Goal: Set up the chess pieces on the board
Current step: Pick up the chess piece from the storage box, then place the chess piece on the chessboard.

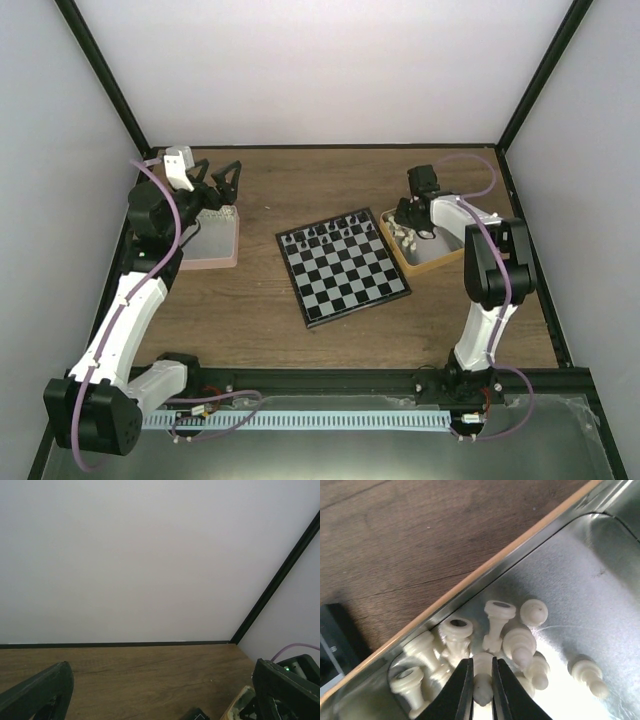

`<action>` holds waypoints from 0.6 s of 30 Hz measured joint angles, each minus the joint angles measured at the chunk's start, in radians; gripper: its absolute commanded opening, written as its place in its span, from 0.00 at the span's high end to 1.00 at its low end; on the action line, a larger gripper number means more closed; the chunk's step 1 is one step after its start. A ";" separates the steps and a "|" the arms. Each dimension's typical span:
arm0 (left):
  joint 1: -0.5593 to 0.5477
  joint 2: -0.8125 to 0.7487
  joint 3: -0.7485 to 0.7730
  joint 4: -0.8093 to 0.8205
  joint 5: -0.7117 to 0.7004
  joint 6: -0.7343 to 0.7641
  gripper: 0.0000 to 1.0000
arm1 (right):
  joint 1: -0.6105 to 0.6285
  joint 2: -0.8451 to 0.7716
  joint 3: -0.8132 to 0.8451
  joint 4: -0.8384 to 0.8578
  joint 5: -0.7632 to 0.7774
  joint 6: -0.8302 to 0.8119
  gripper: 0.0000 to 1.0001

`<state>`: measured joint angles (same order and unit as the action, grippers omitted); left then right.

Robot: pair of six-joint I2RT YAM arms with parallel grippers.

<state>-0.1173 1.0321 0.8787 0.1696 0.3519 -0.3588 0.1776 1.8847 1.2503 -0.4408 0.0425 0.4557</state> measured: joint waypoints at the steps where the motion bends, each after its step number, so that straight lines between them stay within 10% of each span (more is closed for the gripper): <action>1: 0.000 0.000 0.000 0.000 0.000 0.000 0.00 | 0.003 -0.009 -0.002 0.000 0.005 -0.002 0.97; 18: 0.000 -0.006 -0.004 -0.009 -0.027 0.000 0.00 | 0.292 -0.304 -0.024 0.001 -0.163 -0.021 0.97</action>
<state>-0.1173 1.0264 0.8745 0.1604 0.3248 -0.3592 0.4698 1.5806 1.2266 -0.4397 -0.1200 0.4351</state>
